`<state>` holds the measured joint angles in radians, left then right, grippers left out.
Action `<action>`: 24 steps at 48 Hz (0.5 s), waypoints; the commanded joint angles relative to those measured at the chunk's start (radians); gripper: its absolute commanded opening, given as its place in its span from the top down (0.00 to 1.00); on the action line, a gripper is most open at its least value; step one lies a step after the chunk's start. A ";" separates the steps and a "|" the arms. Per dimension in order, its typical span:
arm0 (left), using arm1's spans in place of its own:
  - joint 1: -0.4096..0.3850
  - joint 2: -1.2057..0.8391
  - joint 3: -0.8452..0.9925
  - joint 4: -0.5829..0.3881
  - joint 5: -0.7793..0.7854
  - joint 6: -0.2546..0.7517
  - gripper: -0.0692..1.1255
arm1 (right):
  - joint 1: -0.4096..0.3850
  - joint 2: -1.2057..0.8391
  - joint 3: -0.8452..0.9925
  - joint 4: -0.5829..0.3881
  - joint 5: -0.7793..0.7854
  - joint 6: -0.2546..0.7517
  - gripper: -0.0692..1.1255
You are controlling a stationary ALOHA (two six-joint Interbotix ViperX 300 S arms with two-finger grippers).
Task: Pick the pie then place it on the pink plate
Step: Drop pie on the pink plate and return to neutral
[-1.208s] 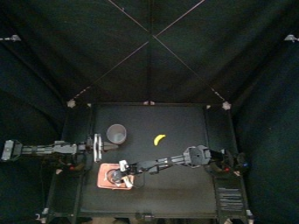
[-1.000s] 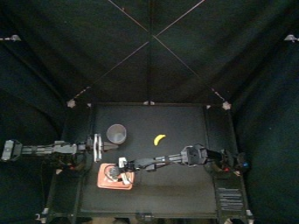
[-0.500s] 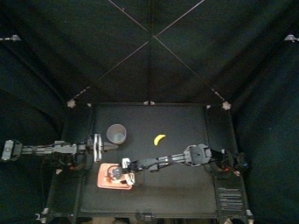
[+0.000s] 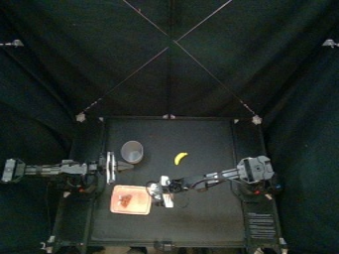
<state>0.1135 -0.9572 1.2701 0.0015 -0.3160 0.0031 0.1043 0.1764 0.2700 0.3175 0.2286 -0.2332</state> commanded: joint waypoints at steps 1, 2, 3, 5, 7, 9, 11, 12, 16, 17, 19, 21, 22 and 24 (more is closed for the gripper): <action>0.003 0.005 -0.012 0.000 -0.003 0.000 0.87 | -0.005 -0.121 0.077 0.011 -0.066 0.017 0.05; 0.002 0.005 -0.014 0.000 -0.003 0.000 0.87 | -0.003 -0.135 0.095 0.011 -0.080 0.017 0.06; 0.003 0.005 -0.014 0.000 -0.003 0.000 0.87 | -0.003 -0.147 0.114 0.011 -0.097 0.018 0.06; 0.003 0.005 -0.014 0.000 -0.003 0.000 0.87 | -0.005 -0.176 0.149 0.015 -0.127 0.018 0.06; 0.003 0.005 -0.012 0.000 -0.005 -0.002 0.87 | -0.006 -0.216 0.195 0.015 -0.158 0.018 0.06; 0.003 0.005 -0.012 0.000 -0.003 -0.002 0.87 | -0.009 -0.250 0.230 0.014 -0.176 0.017 0.05; 0.003 0.005 -0.011 0.000 -0.003 -0.002 0.87 | -0.018 -0.285 0.267 0.015 -0.192 0.017 0.06; 0.003 0.005 -0.009 0.000 -0.003 0.000 0.87 | -0.028 -0.302 0.287 0.015 -0.201 0.017 0.05; 0.003 0.005 -0.009 0.000 -0.005 0.000 0.87 | -0.057 -0.374 0.359 0.017 -0.225 0.017 0.06; 0.003 0.005 -0.008 0.000 -0.003 0.000 0.87 | -0.063 -0.390 0.374 0.017 -0.230 0.017 0.06; 0.002 0.005 -0.008 0.000 -0.003 0.000 0.87 | -0.077 -0.423 0.408 0.012 -0.242 0.017 0.06; 0.003 0.005 -0.006 0.000 -0.003 0.000 0.87 | -0.089 -0.456 0.439 0.011 -0.255 0.015 0.06; 0.003 0.005 -0.003 0.000 -0.003 0.000 0.87 | -0.097 -0.480 0.460 0.011 -0.264 0.015 0.06; 0.003 0.005 0.000 0.000 -0.003 -0.002 0.87 | -0.104 -0.512 0.486 0.011 -0.279 0.015 0.06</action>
<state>0.1150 -0.9572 1.2793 0.0015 -0.3160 0.0031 0.0199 -0.2454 0.7148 0.3298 -0.0169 -0.2163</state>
